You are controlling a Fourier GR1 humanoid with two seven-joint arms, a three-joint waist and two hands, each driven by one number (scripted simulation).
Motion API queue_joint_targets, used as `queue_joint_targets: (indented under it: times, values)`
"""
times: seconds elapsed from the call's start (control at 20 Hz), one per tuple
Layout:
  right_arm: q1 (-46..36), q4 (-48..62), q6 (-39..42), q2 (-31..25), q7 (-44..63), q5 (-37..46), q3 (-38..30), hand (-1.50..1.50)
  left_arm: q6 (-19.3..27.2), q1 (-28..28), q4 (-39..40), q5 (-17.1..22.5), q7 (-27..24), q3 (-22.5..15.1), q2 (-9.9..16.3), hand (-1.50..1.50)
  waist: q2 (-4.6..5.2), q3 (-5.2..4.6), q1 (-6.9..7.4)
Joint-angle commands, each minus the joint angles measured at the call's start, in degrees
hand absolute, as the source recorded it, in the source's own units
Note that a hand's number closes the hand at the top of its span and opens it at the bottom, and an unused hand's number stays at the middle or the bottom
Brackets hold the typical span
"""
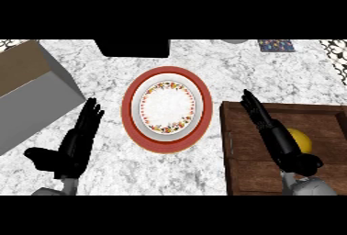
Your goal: Pick the lemon from the tray and place it in the plate
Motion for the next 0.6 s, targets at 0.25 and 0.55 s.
queue_joint_targets:
  times: [0.25, 0.55]
  values:
    - [-3.0, -0.9, 16.3, 2.7, 8.1, -33.1, -11.1, -1.5, 2.6, 1.3, 4.2, -12.9, -2.4, 3.9, 15.1, 0.0, 0.03, 0.99, -0.02]
    - [-0.9, 5.7, 12.3, -5.2, -2.1, -30.9, -28.9, -1.5, 1.8, 7.4, 0.9, -13.4, -2.3, 3.6, 16.5, 0.0, -0.65, 0.51, -1.18]
